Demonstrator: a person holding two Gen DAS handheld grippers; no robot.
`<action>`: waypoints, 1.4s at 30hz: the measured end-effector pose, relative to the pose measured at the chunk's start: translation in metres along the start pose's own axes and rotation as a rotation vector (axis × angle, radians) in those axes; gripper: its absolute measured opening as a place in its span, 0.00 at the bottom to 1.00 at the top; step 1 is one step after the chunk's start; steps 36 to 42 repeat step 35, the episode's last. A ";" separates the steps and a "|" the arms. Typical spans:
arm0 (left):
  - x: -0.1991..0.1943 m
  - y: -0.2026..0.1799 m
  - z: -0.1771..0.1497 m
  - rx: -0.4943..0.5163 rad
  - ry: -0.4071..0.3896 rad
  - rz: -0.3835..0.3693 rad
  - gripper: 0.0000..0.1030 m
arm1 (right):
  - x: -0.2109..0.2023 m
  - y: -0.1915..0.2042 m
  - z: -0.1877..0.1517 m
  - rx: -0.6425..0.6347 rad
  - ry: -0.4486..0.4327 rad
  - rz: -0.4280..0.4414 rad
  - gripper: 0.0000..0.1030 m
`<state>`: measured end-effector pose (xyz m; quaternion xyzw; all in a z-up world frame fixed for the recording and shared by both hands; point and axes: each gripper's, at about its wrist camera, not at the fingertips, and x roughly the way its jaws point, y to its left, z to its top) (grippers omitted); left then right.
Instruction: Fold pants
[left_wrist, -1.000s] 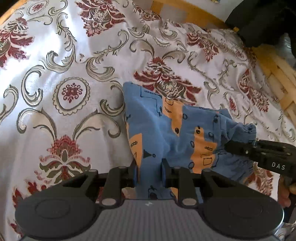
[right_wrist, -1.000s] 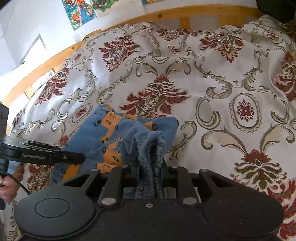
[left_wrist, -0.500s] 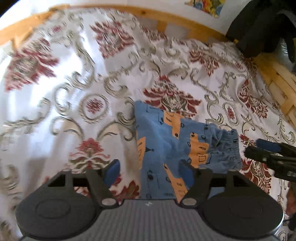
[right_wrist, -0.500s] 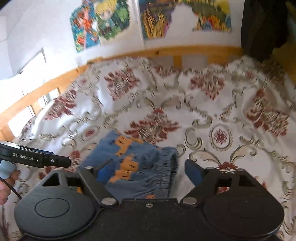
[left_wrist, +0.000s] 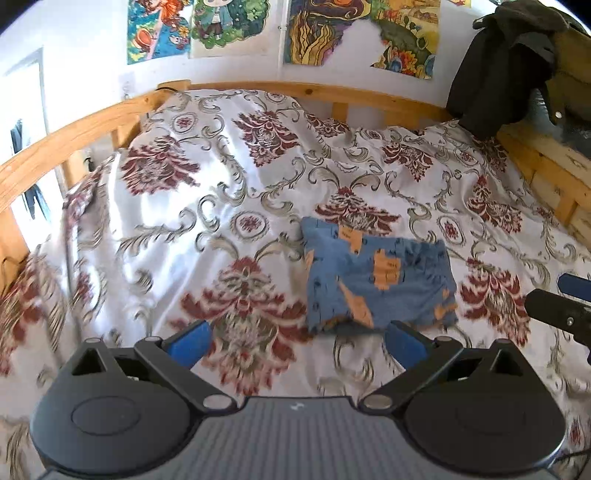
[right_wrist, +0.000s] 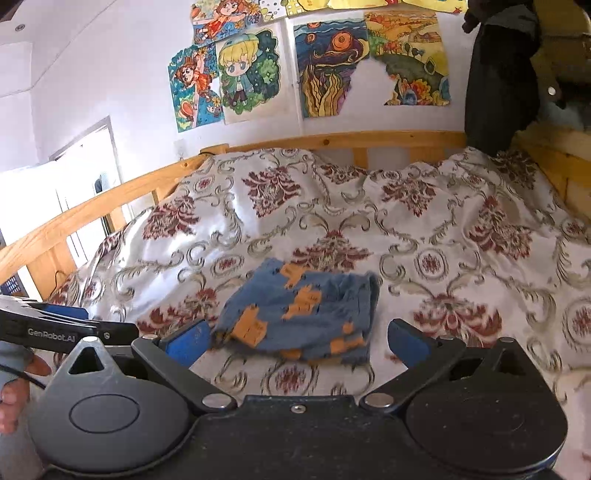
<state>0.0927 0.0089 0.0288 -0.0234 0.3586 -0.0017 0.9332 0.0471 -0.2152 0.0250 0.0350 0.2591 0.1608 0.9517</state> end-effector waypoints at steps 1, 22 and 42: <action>-0.007 0.000 -0.006 0.002 0.000 0.004 1.00 | -0.002 0.001 -0.004 0.002 0.004 0.000 0.99; -0.023 0.000 -0.042 0.032 0.033 0.031 1.00 | -0.007 0.002 -0.025 0.029 0.027 -0.006 0.99; -0.017 0.001 -0.045 0.051 0.049 0.022 1.00 | -0.004 0.002 -0.028 0.034 0.040 0.004 0.99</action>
